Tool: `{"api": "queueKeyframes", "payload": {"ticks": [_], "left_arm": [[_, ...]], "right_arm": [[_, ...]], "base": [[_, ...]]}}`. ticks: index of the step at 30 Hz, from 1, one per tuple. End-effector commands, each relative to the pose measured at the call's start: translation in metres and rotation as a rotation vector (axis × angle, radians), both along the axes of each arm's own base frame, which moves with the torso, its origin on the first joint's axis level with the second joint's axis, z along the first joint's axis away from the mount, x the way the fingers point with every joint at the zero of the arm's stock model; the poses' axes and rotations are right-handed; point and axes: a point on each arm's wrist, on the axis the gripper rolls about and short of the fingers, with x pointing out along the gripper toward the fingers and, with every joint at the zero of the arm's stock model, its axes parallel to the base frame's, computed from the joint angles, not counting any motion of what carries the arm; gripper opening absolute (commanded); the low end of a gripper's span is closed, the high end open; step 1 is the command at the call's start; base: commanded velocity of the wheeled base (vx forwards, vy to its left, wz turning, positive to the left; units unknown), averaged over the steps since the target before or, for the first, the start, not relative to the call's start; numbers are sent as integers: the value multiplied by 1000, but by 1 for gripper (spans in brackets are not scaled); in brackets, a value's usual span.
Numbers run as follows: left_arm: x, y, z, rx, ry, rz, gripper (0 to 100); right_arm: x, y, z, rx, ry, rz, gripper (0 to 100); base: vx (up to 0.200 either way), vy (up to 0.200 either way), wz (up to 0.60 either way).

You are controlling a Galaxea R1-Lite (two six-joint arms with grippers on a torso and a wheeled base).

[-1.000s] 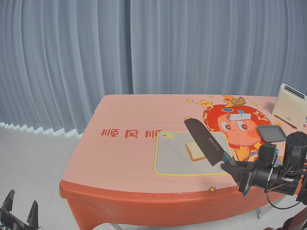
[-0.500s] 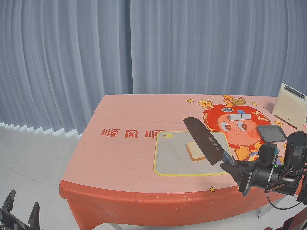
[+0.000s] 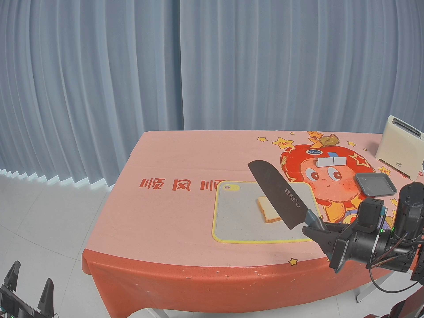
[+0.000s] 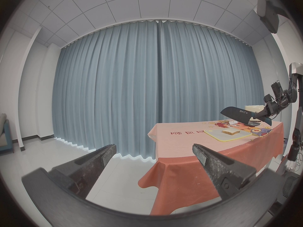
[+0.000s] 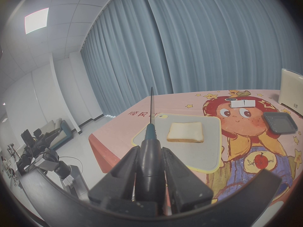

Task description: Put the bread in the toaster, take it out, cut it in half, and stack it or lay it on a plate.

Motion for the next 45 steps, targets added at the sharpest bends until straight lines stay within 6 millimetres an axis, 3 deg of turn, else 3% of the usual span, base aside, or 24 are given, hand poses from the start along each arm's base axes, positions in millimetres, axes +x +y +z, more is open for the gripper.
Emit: {"api": "queueKeyframes", "payload": {"ticks": [1, 7, 12, 19, 33, 45], "left_arm": [[0, 0, -5, -2, 4, 2, 100], [0, 0, -4, -3, -1, 4, 100], [-3, 0, 19, -21, -235, 12, 100], [-1, 0, 13, -22, -174, 14, 100], [-2, 0, 18, -14, -209, 16, 100], [11, -1, 35, 7, -206, -33, 100]], "right_arm": [[-1, 0, 0, 1, -1, 3, 0], [-1, 0, 1, 2, -2, 3, 0], [0, 0, 1, 3, -5, 0, 0], [-1, 0, 1, 1, -5, -3, 0], [-4, -3, 9, 23, -41, -17, 0], [-4, -3, 8, 18, -37, -20, 0]], "base": [[0, 0, 0], [0, 0, 0], [0, 0, 0], [0, 0, 0], [0, 0, 0], [0, 0, 0]]}}
